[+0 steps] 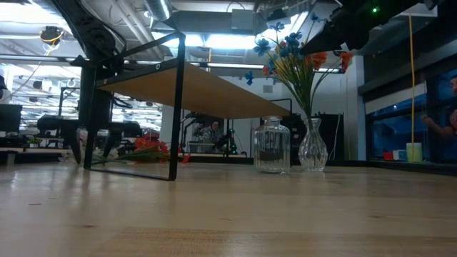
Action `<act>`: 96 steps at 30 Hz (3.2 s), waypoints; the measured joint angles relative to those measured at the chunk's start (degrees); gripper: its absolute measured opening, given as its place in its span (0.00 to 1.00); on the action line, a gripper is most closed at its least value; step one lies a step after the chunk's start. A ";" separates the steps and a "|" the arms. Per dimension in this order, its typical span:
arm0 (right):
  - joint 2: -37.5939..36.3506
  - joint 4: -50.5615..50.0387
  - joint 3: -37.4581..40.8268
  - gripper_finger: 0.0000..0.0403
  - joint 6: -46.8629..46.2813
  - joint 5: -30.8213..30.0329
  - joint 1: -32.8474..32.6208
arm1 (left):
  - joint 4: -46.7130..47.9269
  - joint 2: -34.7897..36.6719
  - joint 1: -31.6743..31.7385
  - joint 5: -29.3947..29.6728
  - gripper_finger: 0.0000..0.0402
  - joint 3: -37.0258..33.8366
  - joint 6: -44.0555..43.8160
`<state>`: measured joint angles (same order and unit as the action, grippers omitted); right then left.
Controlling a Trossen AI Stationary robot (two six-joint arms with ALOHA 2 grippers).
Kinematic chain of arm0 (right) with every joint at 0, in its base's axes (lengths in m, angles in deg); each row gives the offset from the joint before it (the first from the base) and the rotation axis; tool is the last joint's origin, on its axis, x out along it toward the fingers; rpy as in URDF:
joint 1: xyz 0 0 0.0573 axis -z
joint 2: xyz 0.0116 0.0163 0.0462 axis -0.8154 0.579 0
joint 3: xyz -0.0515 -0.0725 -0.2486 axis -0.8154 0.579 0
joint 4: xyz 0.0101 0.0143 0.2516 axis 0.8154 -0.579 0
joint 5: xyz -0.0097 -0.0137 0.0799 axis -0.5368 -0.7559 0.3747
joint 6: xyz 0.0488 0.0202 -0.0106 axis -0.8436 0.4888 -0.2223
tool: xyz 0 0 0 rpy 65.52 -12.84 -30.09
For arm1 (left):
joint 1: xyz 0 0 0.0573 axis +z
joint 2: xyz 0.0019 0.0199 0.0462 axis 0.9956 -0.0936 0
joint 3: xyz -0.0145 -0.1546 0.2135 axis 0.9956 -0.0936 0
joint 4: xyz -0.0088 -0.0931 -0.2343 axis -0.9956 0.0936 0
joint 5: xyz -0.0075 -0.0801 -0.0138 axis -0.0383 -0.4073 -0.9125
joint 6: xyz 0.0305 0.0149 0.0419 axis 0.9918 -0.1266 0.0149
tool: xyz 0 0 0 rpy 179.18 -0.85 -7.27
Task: Pick and place flowers into a vace then onto a shelf
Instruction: Put the white flowers into the left transparent vase
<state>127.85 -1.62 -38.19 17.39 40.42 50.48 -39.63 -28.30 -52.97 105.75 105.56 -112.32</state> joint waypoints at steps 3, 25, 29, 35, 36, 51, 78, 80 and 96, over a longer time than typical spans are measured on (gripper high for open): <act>0.00 0.00 0.01 0.05 -0.02 0.00 0.01 | -0.05 -0.04 -0.02 0.55 0.46 -0.02 0.32; 0.00 0.00 0.00 0.05 0.16 -0.01 0.02 | -1.03 -0.02 0.00 4.78 0.14 -0.23 5.10; 0.00 0.00 0.00 0.05 0.28 0.00 0.02 | -0.81 1.74 0.11 6.67 0.08 -0.38 5.80; 0.00 0.00 0.00 0.05 0.28 -0.01 0.01 | -0.90 6.85 0.07 7.69 0.03 -0.31 7.26; 0.02 0.00 0.01 0.05 0.28 -0.01 0.02 | -1.00 7.89 0.06 7.71 0.03 -0.31 8.03; 0.02 0.00 0.00 0.05 0.28 0.00 0.01 | -2.13 28.14 0.04 17.07 0.03 -0.19 27.40; 0.02 3.62 0.00 0.01 -1.10 10.78 0.02 | -41.43 39.63 -5.82 -0.29 0.03 -0.09 80.24; 0.02 5.40 0.00 0.02 -1.03 10.83 0.02 | -44.94 39.64 -6.69 -1.70 0.03 -0.09 82.44; 0.05 16.93 0.00 0.04 -4.14 20.79 -0.08 | -57.85 39.65 -14.32 -20.40 0.03 -0.07 86.31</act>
<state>127.90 15.31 -38.19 13.25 61.21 50.41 -97.48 11.35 -67.28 85.35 105.49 -26.02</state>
